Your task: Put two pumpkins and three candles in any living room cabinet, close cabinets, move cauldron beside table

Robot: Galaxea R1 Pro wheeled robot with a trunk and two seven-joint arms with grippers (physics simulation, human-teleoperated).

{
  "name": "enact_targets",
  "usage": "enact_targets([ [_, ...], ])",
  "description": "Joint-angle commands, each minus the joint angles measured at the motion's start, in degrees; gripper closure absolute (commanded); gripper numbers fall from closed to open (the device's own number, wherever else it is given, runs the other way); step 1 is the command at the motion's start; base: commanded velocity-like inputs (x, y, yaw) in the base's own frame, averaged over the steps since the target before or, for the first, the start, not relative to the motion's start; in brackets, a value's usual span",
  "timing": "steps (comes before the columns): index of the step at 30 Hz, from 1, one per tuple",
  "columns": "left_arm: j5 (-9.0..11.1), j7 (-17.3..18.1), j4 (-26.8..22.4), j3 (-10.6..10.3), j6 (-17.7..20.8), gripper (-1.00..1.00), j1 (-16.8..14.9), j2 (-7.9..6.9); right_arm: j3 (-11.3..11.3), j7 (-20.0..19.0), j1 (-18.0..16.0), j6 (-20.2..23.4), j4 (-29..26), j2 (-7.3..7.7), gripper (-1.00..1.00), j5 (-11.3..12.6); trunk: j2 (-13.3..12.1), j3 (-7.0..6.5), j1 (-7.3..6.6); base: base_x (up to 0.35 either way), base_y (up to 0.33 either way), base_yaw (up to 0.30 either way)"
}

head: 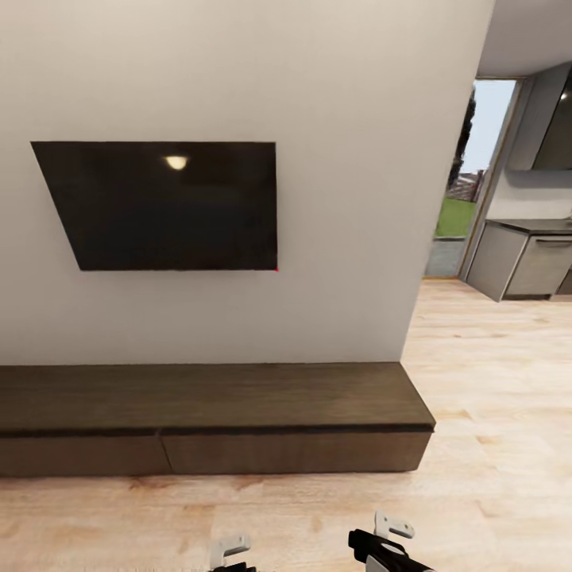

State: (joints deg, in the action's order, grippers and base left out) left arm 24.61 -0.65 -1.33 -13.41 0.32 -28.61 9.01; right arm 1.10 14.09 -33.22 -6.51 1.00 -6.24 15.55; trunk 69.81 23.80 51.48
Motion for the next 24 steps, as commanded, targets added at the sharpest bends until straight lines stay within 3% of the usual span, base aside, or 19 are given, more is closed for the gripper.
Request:
enact_targets([
  [1, 0.53, -0.06, 0.01, -0.48, 0.03, -1.0, -0.04, -0.01, 0.13, 0.05, -0.05, -0.35, 0.1, -0.01, -1.0, 0.44, 0.04, 0.12, 0.0, 0.0, -0.271, 0.178],
  [7, 0.53, -0.05, 0.01, -0.49, 0.03, -1.0, -0.05, -0.03, 0.13, 0.06, -0.07, -0.35, 0.06, 0.15, -1.0, 0.45, 0.04, 0.29, 0.0, 0.0, -0.275, 0.087],
  [12, 0.53, -0.05, 0.01, -0.49, 0.03, -1.0, -0.05, -0.04, 0.13, -0.02, -0.06, -0.35, 0.1, 0.05, -1.0, 0.31, 0.04, 0.3, 0.0, 0.03, -0.057, 0.007],
  [24, 0.52, -0.02, 0.01, -0.48, 0.03, -1.0, -0.05, -0.04, 0.21, -0.18, 0.51, -0.26, 0.14, -0.08, -1.0, 0.2, 0.04, 0.3, 0.0, 0.242, -0.004, 0.001],
])
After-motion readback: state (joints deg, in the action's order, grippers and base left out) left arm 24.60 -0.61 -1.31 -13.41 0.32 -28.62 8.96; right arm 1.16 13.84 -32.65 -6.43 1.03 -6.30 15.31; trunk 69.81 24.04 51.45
